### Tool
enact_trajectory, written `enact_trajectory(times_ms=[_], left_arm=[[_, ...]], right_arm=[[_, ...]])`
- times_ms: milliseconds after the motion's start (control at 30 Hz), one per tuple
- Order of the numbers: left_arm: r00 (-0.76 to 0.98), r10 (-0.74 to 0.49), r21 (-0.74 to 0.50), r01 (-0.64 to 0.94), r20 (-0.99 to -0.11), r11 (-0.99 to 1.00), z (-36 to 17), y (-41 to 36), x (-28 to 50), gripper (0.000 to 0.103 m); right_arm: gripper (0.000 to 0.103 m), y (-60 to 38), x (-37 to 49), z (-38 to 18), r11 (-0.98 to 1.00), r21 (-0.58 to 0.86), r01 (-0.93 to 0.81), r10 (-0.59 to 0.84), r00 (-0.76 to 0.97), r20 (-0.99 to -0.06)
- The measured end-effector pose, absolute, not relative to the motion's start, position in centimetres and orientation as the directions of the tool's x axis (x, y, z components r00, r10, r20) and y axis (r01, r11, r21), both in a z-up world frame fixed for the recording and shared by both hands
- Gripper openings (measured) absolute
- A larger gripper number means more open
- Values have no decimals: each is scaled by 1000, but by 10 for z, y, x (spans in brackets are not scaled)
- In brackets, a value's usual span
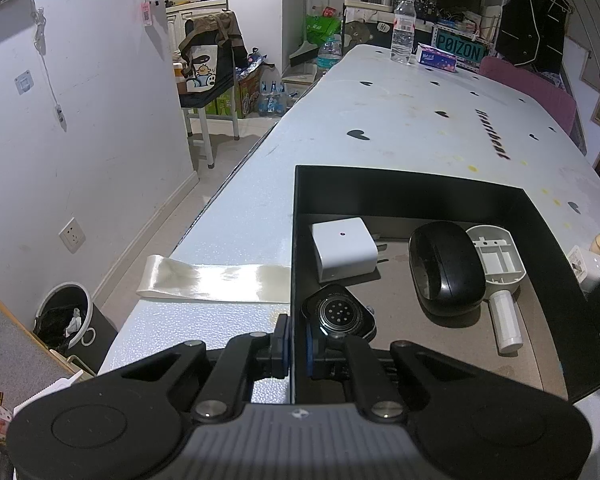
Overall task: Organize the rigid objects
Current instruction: 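Move the right gripper out of the box to the white square charger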
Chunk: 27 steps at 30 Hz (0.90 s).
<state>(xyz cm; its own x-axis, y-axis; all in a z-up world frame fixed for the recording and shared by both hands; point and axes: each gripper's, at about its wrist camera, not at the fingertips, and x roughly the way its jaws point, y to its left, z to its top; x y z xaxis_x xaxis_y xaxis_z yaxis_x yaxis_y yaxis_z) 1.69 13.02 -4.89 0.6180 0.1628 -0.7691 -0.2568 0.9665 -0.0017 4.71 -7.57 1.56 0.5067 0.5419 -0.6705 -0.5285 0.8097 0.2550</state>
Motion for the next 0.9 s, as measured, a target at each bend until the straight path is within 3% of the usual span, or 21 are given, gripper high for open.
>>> enact_trajectory(times_ms=[533, 900], left_arm=[[618, 162, -3, -257, -769, 966, -49, 131, 17, 7], [618, 163, -2, -257, -769, 966, -49, 131, 17, 7]], right_arm=[[103, -115, 24, 16, 871, 184, -456, 467, 653, -596], [103, -165, 34, -9, 957, 121, -264, 286, 783, -552]])
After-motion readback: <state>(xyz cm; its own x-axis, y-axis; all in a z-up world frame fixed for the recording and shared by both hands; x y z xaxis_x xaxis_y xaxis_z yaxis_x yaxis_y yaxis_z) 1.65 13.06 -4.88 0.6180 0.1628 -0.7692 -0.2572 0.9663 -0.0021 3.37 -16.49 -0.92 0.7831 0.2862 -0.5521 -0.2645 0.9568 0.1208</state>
